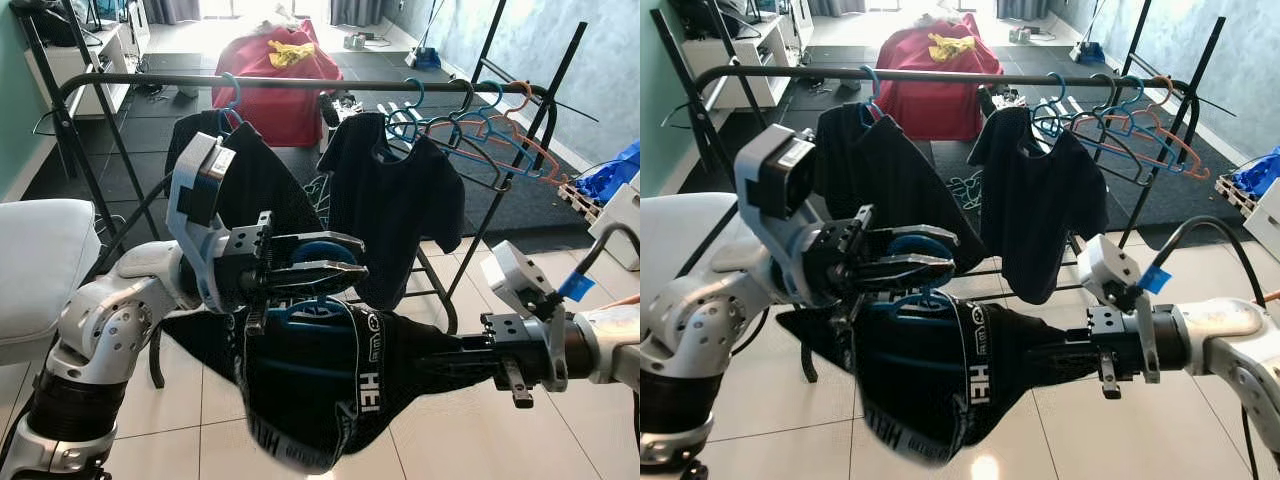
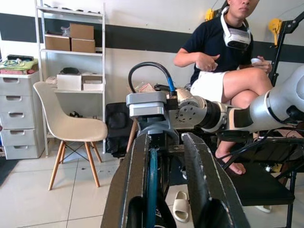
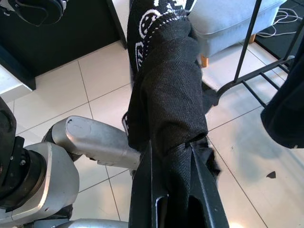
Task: Hang hanger
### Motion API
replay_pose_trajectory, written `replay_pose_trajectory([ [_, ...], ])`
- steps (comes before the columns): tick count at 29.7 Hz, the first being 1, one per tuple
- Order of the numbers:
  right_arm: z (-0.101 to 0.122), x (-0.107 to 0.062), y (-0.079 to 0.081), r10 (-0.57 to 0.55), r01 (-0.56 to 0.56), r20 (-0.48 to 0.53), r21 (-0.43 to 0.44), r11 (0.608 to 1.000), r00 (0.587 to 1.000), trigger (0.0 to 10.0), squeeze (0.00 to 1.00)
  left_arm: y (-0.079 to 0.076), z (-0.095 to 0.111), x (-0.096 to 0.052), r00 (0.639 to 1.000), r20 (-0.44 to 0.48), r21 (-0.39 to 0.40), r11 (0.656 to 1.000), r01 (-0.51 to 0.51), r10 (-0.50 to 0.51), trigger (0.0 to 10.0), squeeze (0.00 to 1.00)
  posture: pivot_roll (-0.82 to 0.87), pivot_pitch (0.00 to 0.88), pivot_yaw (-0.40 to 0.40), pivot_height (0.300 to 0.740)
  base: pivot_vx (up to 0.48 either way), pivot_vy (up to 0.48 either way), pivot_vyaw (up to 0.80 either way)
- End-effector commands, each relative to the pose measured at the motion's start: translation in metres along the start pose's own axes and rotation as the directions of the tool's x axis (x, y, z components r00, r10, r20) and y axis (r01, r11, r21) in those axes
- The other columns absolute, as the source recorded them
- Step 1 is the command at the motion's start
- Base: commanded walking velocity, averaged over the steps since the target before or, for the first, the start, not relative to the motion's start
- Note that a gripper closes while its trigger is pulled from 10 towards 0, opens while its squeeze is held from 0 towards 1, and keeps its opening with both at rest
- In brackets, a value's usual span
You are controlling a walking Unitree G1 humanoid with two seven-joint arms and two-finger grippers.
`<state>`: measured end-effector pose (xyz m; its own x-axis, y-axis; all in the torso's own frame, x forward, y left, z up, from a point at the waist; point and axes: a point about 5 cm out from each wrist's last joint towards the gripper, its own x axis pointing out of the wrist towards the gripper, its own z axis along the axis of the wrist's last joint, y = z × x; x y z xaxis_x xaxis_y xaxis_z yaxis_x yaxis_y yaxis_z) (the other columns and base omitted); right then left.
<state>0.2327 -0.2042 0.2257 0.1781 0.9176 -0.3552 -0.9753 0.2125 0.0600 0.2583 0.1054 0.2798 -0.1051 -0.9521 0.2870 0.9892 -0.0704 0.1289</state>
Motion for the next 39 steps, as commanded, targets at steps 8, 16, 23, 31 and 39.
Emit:
replay_pose_trajectory([
  [8, 0.004, -0.001, 0.002, 0.007, -0.007, 0.008, -0.020, 1.000, 1.000, 0.0, 0.00, -0.002, -0.001, 0.004, 1.000, 0.021, 0.008, 1.000, 0.008, -0.008, 1.0, 0.00, -0.07, 0.065, -0.044, 0.740, 0.000, 0.000, 0.00],
  [16, 0.005, -0.001, 0.001, 0.006, -0.005, 0.006, -0.019, 1.000, 1.000, 0.0, 0.00, -0.001, -0.001, 0.004, 1.000, 0.027, 0.004, 1.000, 0.006, -0.006, 0.0, 0.00, -0.07, 0.065, -0.044, 0.740, 0.000, 0.000, 0.00],
  [23, 0.006, -0.001, 0.001, 0.005, -0.005, 0.006, -0.021, 1.000, 1.000, 0.0, 0.00, 0.002, 0.001, 0.003, 1.000, 0.028, 0.013, 1.000, -0.007, 0.006, 0.0, 0.00, -0.07, 0.069, -0.047, 0.740, 0.000, 0.000, 0.00],
  [31, 0.002, -0.006, -0.012, -0.122, 0.123, 0.031, -0.024, 0.992, 0.992, 10.0, 1.00, 0.010, 0.009, 0.001, 0.997, 0.043, 0.065, 0.995, -0.071, 0.068, 0.0, 0.00, -0.07, 0.075, -0.048, 0.740, 0.000, 0.000, 0.00],
  [39, -0.001, -0.031, -0.012, -0.305, 0.304, 0.154, 0.036, 0.952, 0.940, 10.0, 1.00, 0.020, 0.020, -0.023, 0.977, 0.023, 0.135, 0.968, -0.213, 0.212, 0.0, 0.00, -0.07, 0.084, -0.049, 0.740, 0.000, 0.000, 0.00],
])
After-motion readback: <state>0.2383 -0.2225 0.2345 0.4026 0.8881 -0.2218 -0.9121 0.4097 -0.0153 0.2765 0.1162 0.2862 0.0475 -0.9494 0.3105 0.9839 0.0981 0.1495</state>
